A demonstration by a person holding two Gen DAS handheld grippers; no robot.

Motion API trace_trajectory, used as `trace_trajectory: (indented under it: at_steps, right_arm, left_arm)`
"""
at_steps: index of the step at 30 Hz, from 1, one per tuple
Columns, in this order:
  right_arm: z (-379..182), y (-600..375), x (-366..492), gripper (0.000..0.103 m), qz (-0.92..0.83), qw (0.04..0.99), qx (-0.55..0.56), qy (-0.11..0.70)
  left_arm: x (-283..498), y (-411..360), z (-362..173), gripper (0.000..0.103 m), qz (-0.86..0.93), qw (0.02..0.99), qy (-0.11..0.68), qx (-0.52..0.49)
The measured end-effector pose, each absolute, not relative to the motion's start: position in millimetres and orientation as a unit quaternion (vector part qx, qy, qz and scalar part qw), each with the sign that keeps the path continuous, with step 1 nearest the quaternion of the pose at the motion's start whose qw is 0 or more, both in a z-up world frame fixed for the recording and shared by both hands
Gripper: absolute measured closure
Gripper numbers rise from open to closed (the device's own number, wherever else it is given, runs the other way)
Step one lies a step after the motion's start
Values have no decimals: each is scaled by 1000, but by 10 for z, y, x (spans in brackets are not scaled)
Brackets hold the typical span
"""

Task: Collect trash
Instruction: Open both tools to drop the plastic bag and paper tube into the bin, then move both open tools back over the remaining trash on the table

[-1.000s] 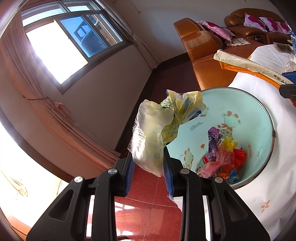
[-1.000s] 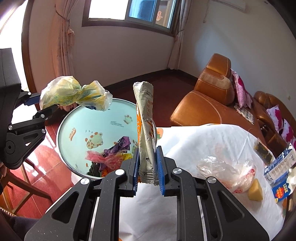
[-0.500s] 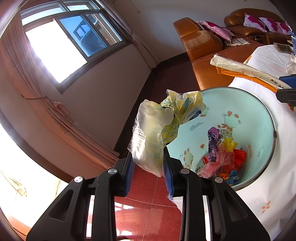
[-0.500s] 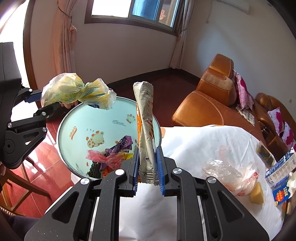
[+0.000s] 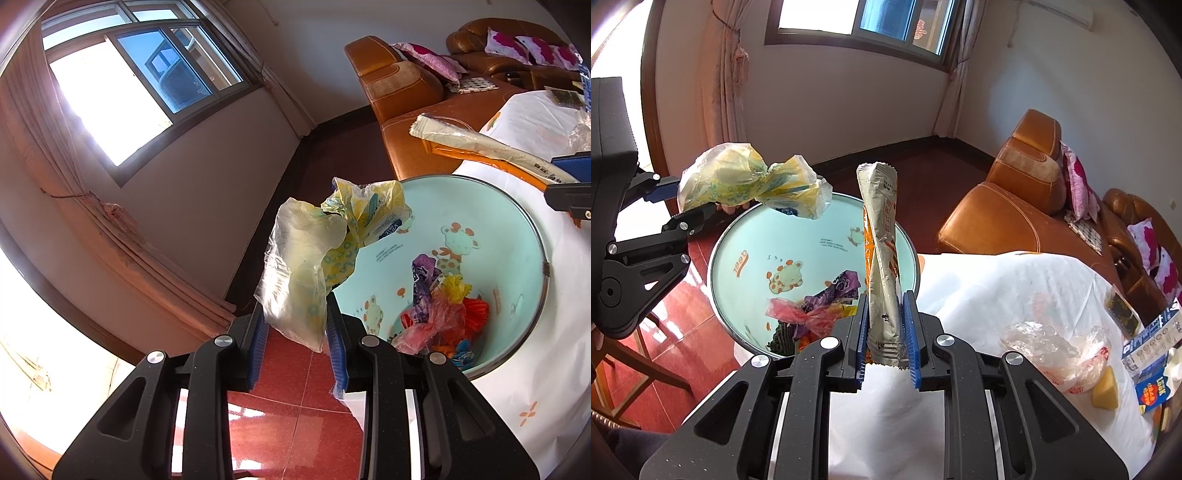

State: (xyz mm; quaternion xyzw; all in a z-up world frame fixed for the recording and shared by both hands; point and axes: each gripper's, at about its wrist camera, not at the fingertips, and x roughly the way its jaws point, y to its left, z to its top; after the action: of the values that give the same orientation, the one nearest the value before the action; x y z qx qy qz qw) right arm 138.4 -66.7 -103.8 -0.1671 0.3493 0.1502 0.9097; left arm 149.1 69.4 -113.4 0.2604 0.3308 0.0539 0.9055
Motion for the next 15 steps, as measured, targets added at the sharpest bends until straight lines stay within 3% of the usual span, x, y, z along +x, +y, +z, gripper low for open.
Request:
trace_trajectory:
  at_steps: [1,3,9,15]
  right_arm:
    - [-1035,-663,1390,82,152,910,-166,349]
    - [-1024,-664,1392,71,158,911,-161,345]
    - [-1046,-698,1379,59,153,911,-161,346]
    - [-994,-975,1240,55,137,917,-141,347]
  left_arm:
    - [1486,682,-1132,68,51,907,329,258]
    - [1466,671,-1121,49,54,910,322,257]
    - [1428,607,-1110,42,32,915,317,248]
    - [1394,517,-1131,41,21,915,321,245]
